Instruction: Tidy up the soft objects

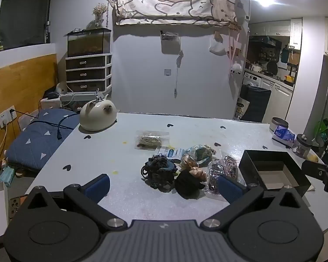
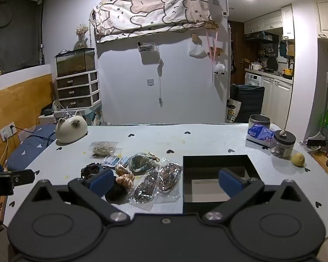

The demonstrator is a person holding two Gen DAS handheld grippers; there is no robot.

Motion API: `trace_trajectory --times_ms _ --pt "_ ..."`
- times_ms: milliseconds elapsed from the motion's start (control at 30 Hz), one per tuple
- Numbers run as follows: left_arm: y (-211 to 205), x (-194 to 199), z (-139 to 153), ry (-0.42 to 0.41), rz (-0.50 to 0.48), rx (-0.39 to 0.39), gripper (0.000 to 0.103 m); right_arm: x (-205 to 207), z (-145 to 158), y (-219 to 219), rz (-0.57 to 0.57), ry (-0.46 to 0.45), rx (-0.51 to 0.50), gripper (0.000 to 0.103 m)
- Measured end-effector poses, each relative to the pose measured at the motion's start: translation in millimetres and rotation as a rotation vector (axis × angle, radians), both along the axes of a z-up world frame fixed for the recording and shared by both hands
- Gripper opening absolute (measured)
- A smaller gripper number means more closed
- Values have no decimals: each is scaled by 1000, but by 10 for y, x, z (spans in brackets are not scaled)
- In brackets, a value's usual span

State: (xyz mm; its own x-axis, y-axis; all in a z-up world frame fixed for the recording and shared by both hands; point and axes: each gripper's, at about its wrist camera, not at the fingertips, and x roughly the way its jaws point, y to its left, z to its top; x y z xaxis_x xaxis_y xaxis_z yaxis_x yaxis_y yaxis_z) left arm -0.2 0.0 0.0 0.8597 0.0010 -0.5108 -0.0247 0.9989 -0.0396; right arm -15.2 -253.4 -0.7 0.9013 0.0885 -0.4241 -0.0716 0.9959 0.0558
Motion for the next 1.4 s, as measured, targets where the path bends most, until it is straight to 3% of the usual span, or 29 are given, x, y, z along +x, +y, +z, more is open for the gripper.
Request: trace_trajectory --times_ms 1400 --pt "0 2 0 7 -1 -2 103 59 -16 -21 4 7 0 103"
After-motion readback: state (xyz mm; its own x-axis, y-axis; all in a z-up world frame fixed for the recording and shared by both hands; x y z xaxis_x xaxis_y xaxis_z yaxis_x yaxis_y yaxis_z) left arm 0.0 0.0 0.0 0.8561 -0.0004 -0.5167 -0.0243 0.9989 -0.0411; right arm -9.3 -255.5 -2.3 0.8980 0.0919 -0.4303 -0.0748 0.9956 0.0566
